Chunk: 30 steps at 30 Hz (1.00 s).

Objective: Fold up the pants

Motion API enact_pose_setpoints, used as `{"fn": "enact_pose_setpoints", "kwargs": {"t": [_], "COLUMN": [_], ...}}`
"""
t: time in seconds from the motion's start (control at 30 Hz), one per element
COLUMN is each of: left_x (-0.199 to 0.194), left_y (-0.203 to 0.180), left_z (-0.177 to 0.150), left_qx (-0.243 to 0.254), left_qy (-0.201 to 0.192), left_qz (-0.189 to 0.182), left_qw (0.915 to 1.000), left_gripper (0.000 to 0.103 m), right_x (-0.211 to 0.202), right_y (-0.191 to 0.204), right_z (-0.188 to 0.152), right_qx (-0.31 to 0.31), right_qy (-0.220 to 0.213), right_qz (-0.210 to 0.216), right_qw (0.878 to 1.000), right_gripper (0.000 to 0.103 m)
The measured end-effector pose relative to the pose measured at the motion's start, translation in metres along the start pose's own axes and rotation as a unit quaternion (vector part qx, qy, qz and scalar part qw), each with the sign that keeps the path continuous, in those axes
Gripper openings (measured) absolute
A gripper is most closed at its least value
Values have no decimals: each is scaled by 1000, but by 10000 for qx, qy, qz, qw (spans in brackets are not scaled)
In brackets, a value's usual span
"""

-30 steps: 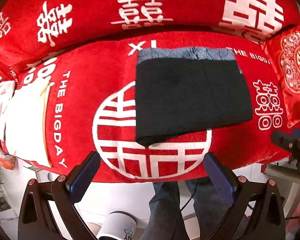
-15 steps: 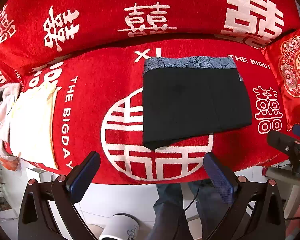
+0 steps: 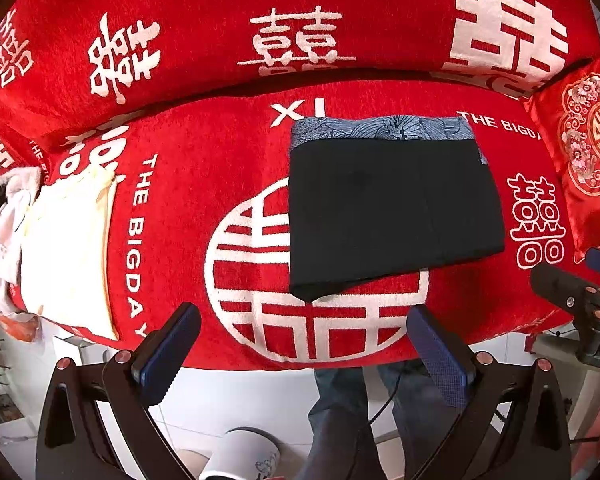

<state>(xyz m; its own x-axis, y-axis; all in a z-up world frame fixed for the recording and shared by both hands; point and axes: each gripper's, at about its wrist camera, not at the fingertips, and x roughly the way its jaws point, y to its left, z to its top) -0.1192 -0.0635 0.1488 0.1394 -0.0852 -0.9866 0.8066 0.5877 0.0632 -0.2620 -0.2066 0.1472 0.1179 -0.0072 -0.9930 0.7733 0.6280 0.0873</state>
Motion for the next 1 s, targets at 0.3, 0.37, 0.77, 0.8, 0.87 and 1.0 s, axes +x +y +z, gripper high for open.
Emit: {"fn": "enact_pose_setpoints", "kwargs": {"t": [0.3,0.37,0.77,0.8,0.87,1.0], "left_x": [1,1,3,4,5,7], "left_y": [0,-1,-5,-6,-6,-7], "left_z": [1,1,3,3,3,4], "left_qx": [-17,-23,190,204,213,222], "left_qy": [3,16,-61,-52,-40,-11], "left_qz": [20,11,202,200,185,141], "left_qw": [10000,10000,9996,9996,9996,9997], "left_gripper": [103,103,103,103,103,103], "right_x": [1,1,5,5,6,7], "right_y": [2,2,2,3,4,6], "right_z": [0,1,4,4,5,5], "right_qx": [-23,-37,-148,-172,-203,-224], "right_qy": [5,13,34,39,49,69], "right_qz": [-35,-58,-204,-221,-239,-235], "right_qw": [10000,10000,9997,9996,9995,9994], "right_gripper": [103,103,103,103,103,103]}}
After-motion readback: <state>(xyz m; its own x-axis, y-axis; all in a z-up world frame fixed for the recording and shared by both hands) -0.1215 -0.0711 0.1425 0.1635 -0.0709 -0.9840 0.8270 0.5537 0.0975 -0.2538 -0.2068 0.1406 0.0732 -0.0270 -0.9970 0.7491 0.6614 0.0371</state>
